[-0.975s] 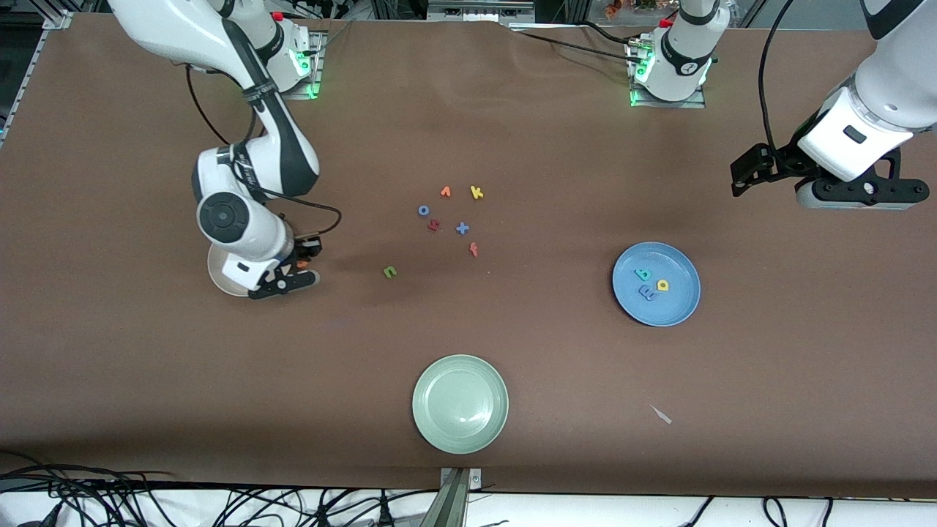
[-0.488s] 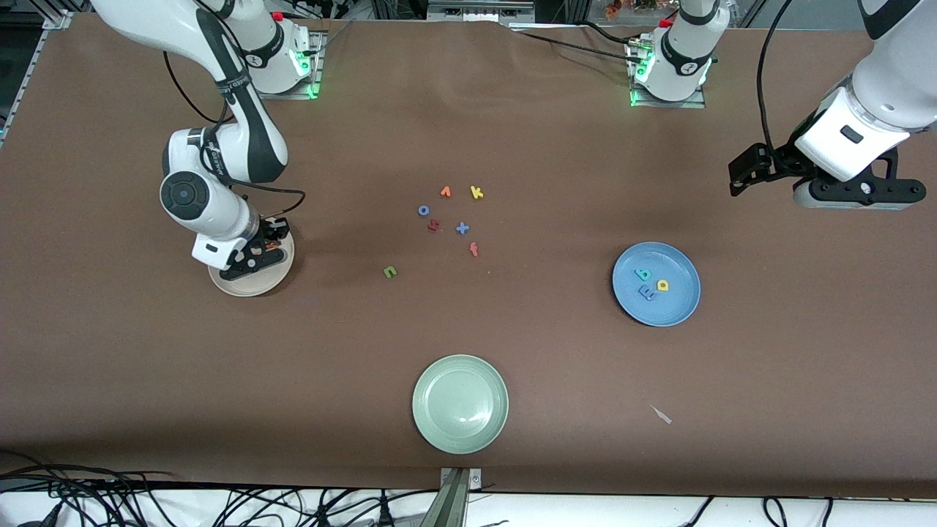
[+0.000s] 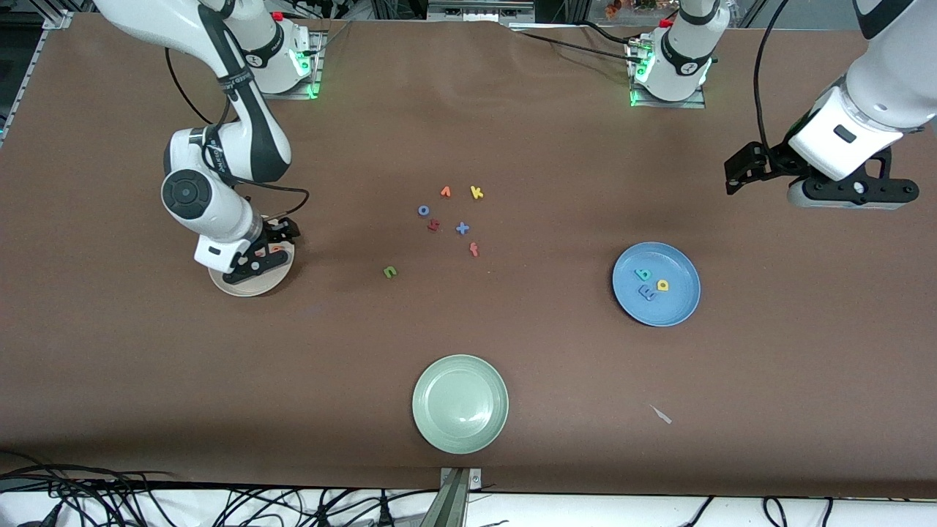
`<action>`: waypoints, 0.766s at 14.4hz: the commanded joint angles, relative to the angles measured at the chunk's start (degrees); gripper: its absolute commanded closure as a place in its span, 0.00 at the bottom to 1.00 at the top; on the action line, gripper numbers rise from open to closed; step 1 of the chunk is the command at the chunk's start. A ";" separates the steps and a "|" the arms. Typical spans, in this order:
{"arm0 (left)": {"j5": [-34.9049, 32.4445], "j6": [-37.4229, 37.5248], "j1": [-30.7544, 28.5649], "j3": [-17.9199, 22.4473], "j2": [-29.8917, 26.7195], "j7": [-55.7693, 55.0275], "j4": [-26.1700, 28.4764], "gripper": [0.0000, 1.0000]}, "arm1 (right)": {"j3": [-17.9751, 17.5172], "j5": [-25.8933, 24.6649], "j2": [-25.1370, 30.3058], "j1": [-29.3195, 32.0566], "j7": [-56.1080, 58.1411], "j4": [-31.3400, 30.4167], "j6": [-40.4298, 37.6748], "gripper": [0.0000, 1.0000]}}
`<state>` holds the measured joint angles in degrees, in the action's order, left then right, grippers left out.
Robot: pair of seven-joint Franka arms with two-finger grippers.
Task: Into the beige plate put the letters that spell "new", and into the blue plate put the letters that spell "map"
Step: 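Move the right gripper to the green u and close on it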
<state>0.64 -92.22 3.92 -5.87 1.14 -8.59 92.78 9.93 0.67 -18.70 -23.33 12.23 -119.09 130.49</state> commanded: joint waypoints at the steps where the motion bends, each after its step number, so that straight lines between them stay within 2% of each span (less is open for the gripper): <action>1: -1.08 1.26 0.47 -0.72 0.62 0.15 -1.64 0.00 | -4.20 0.73 -3.70 -1.10 -3.51 8.32 -4.97 0.00; 5: -1.08 1.26 0.47 -0.90 0.62 0.15 -1.55 0.00 | -10.01 0.82 -8.53 -1.19 -6.68 14.49 -4.37 0.00; 8: -1.08 1.26 0.47 -0.99 0.62 0.15 -1.55 0.00 | -13.00 0.82 -12.92 -1.28 -9.75 19.05 -4.28 0.00; 11: -1.08 1.17 0.47 -0.99 0.62 0.33 -1.55 0.00 | -14.06 0.65 -15.83 -2.06 -10.47 20.65 -0.43 0.00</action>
<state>0.64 -92.21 4.17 -6.76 1.17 -8.60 92.78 -3.42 0.69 -31.60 -24.96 2.40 -101.35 128.14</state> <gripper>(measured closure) 0.000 0.000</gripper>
